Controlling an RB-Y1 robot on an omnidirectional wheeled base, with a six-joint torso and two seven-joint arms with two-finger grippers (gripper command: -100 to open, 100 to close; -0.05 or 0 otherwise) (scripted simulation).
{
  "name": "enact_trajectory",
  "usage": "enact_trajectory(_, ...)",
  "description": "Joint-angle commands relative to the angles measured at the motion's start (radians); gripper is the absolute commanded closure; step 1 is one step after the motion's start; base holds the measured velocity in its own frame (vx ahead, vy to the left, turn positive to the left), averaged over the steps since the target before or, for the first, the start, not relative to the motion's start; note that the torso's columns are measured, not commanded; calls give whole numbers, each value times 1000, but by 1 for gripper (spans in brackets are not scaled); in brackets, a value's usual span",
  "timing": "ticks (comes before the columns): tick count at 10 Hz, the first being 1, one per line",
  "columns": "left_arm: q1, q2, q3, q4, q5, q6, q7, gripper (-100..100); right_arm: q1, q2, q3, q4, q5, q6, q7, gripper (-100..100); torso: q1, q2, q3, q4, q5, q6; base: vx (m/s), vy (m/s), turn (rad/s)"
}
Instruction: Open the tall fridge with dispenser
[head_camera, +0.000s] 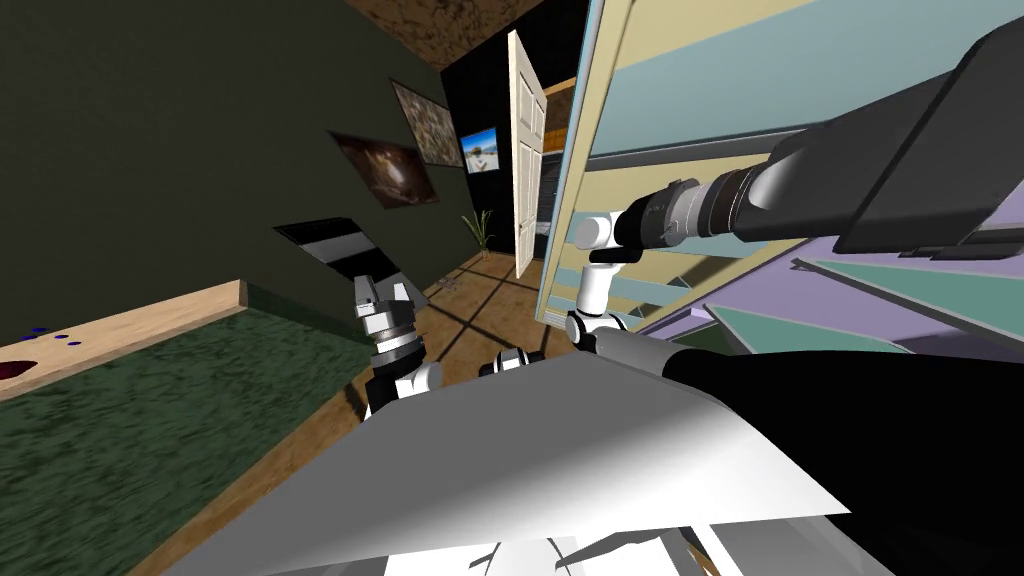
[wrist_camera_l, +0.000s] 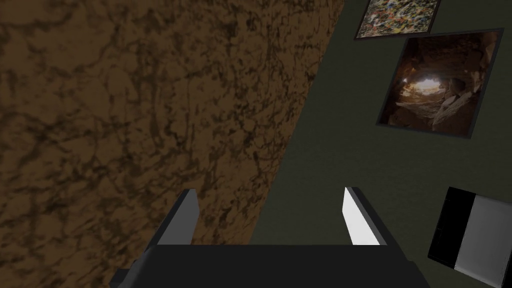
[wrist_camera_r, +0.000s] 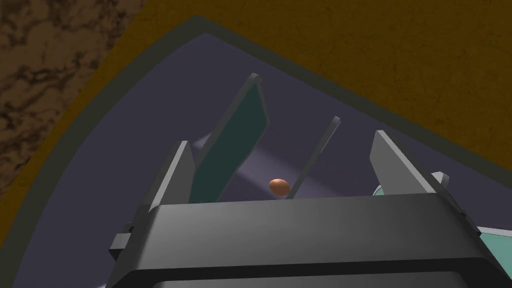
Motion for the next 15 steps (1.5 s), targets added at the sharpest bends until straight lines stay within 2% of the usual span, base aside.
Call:
enact_trajectory(1, 0, 0, 0, 0, 0, 0, 0, 0, -3, 6, -29, 9, 66, 6, 24, -100, 2, -1, 0, 0, 1, 1, 123, 29, -160)
enact_trajectory(2, 0, 0, 0, 0, 0, 0, 0, 0, -5, 12, -55, 17, 105, 10, 44, -100, 2, -1, 0, 0, 1, 0, 169, 10, -246)
enact_trajectory(3, 0, 0, 0, 0, 0, 0, 0, 0, -5, 12, -55, 17, 117, 10, 44, -100, 0, -3, -2, -1, 0, 1, 131, 15, -90)
enact_trajectory(4, 0, 0, 0, 0, 0, 0, 0, 0, -7, 18, -80, 22, 155, 14, 62, -100, 1, -2, -1, -1, 0, 0, 128, 8, -191)
enact_trajectory(5, 0, 0, 0, 0, 0, 0, 0, 0, -7, 18, -80, 22, 167, 14, 62, -100, 0, -1, 0, 0, 0, 1, 110, 7, -109)
enact_trajectory(6, 0, 0, 0, 0, 0, 0, 0, 0, -9, 25, -104, 26, 205, 17, 81, -100, 1, 0, 0, 0, 0, 0, 136, 17, -172)
enact_trajectory(7, 0, 0, 0, 0, 0, 0, 0, 0, -9, 25, -104, 26, 216, 17, 81, -100, 1, -2, -1, 0, 1, 1, 118, 26, -93)
enact_trajectory(8, 0, 0, 0, 0, 0, 0, 0, 0, -11, 32, -128, 28, 256, 18, 98, -100, 2, -1, -1, 0, 1, 0, 131, 7, -184)
enact_trajectory(9, 0, 0, 0, 0, 0, 0, 0, 0, -11, 32, -128, 28, 263, 18, 98, -100, 0, -2, -1, 0, 0, 1, 106, 0, -88)
enact_trajectory(11, 0, 0, 0, 0, 0, 0, 0, 0, -13, 46, -173, 28, 335, 18, 130, -100, 0, -2, -1, 0, 0, 1, 152, 1, -190)
enact_trajectory(12, 0, 0, 0, 0, 0, 0, 0, 0, -13, 46, -173, 28, 353, 18, 130, -100, 1, -4, -2, -1, 0, 1, 138, 11, -86)
enact_trajectory(14, 0, 0, 0, 0, 0, 0, 0, 0, -15, 60, -214, 21, 419, 8, 160, -100, 1, -1, 0, 0, 0, 1, 152, 3, -139)
enact_trajectory(15, 0, 0, 0, 0, 0, 0, 0, 0, -15, 60, -214, 21, 435, 8, 160, -100, 1, -2, -1, 0, 0, 1, 120, 11, -86)
